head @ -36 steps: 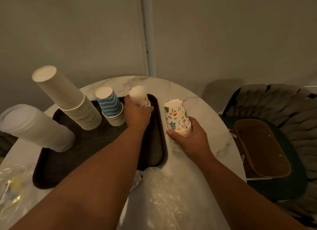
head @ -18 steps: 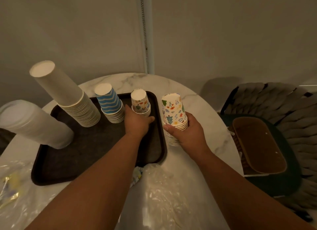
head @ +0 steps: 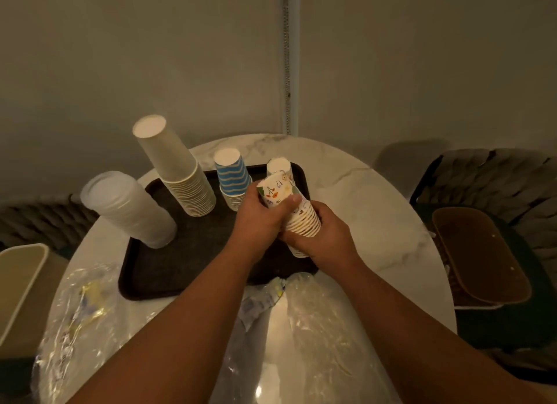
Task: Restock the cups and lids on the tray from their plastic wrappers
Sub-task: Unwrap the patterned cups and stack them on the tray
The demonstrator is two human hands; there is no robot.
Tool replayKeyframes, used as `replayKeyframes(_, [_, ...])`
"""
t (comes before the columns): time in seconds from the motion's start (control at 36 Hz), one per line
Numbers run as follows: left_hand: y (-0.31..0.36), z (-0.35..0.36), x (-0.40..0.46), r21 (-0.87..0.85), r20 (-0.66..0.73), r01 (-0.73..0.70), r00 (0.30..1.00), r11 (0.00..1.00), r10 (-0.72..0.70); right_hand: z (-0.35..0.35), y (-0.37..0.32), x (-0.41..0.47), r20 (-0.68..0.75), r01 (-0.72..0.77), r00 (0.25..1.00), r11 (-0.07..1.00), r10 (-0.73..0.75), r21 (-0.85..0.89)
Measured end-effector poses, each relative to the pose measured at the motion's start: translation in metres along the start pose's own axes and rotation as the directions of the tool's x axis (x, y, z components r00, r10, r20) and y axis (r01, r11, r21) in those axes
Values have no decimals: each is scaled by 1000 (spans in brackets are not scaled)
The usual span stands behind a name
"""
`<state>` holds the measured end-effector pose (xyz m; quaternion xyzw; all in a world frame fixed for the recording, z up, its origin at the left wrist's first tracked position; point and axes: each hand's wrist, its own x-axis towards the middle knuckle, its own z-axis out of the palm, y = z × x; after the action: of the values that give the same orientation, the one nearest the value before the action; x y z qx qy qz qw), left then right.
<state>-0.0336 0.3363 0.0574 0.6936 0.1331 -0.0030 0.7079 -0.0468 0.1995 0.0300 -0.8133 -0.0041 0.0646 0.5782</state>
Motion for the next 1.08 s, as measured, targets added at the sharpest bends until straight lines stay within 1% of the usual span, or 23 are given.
replayKeyframes(0.14, [-3,-5,-9,-54,48,30,998,998,-28,2,-9,-4,-24,9,1000,998,-11,-64])
replayKeyframes(0.42, [0,1,-15,-72,-38,-3,999,997,1,3,-15,-8,-51,28,998,995,-33,-100])
replayKeyframes(0.58, [0,5,-14,-42,-34,-5,999,999,3,-3,-8,-4,-44,35,998,990,-42,-139])
replayKeyframes(0.69, [6,8,1,-29,-89,-39,995,999,36,-9,3,-4,-53,19,998,994,-25,-106])
replayKeyframes(0.75, [16,10,14,47,-130,-79,988,996,85,-15,10,-4,-60,3,998,995,-9,-98])
replayKeyframes(0.81, [27,12,29,173,-171,-133,972,976,163,-20,15,-2,-66,-9,998,996,4,-88])
replayKeyframes(0.86, [33,16,45,271,-216,-185,945,945,247,-24,19,2,-69,-23,997,997,18,-69])
replayKeyframes(0.92, [33,21,61,329,-258,-215,916,919,307,-27,21,7,-79,-29,997,999,26,-46])
replayKeyframes(1.0, [25,29,80,400,-277,-215,898,891,341,-32,25,15,-104,-22,994,1000,21,-12])
replayKeyframes(1.08, [9,36,93,432,-280,-186,903,883,327,-38,33,18,-116,-11,993,999,15,36])
